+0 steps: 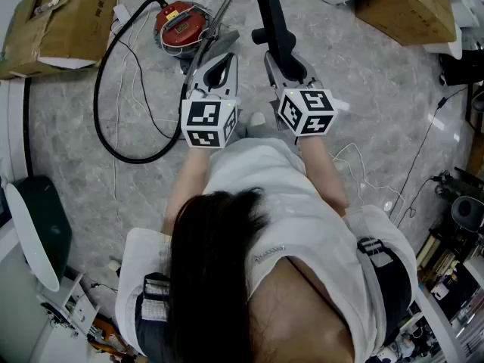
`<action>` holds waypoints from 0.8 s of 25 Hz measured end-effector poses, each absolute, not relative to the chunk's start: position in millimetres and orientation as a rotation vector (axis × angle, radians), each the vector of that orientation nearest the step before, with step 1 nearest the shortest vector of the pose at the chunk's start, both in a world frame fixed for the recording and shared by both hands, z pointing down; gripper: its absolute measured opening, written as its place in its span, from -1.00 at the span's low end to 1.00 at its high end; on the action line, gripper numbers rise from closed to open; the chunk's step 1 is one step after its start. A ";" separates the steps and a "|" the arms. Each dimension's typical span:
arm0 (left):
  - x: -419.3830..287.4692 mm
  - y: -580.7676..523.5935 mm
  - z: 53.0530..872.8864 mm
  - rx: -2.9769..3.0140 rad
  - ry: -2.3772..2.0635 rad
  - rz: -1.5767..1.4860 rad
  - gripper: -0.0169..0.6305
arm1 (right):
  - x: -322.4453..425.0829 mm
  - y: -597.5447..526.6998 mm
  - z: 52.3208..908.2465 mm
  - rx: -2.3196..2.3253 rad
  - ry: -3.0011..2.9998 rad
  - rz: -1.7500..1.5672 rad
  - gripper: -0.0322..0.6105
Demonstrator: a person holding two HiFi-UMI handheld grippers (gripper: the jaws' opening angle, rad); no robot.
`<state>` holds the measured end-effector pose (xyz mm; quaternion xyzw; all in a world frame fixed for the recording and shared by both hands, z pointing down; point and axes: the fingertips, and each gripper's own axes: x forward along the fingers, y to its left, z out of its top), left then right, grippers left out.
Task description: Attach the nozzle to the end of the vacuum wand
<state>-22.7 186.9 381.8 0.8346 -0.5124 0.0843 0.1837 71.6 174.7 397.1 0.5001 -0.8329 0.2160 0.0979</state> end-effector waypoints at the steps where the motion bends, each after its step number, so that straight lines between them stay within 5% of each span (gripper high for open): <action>1: -23.6 186.8 383.0 2.353 -1.455 0.248 -0.94 | 71.5 174.5 397.5 1.479 -2.470 0.650 -0.49; 20: 6.9 198.8 381.9 2.343 -1.492 0.253 -0.94 | 104.5 184.7 392.2 1.475 -2.557 0.691 -0.49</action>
